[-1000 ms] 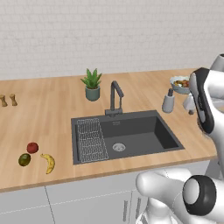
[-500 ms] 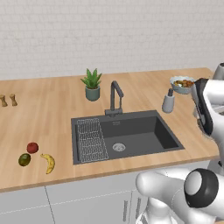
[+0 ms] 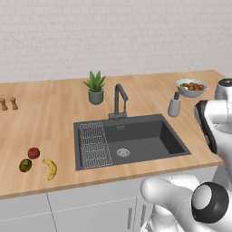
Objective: Put the colander in the sink, put the banana, kiwi, apple in the colander, and turn on the sink faucet and pour water over the colander.
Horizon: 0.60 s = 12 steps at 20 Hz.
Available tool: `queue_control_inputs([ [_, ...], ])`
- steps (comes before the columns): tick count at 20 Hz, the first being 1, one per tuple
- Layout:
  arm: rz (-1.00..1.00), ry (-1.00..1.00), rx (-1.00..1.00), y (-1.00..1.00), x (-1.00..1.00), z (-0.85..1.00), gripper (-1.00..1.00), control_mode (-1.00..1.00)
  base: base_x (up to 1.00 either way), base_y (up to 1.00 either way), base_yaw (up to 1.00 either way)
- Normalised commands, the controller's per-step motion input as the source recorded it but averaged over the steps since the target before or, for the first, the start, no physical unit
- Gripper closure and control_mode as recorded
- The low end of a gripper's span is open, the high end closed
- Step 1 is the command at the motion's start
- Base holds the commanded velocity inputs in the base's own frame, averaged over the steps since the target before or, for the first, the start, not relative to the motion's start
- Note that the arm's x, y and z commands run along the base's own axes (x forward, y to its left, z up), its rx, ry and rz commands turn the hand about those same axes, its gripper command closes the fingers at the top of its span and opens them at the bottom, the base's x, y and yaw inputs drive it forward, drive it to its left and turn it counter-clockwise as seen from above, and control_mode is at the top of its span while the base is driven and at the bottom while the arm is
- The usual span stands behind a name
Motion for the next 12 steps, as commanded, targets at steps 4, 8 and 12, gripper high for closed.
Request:
queue_control_inputs([
  [4, 0.25, 0.04, -0.02, -0.41, 0.13, -0.21, -1.0, -1.0, 0.0, 0.0, 0.0],
  [8, 0.11, 0.15, -0.04, -0.2, 0.33, -0.27, -1.0, -1.0, 0.0, 0.0, 0.0],
  [12, 0.0, 0.17, -0.01, -0.04, 0.46, -0.34, -1.0, -1.0, 0.0, 0.0, 0.0],
])
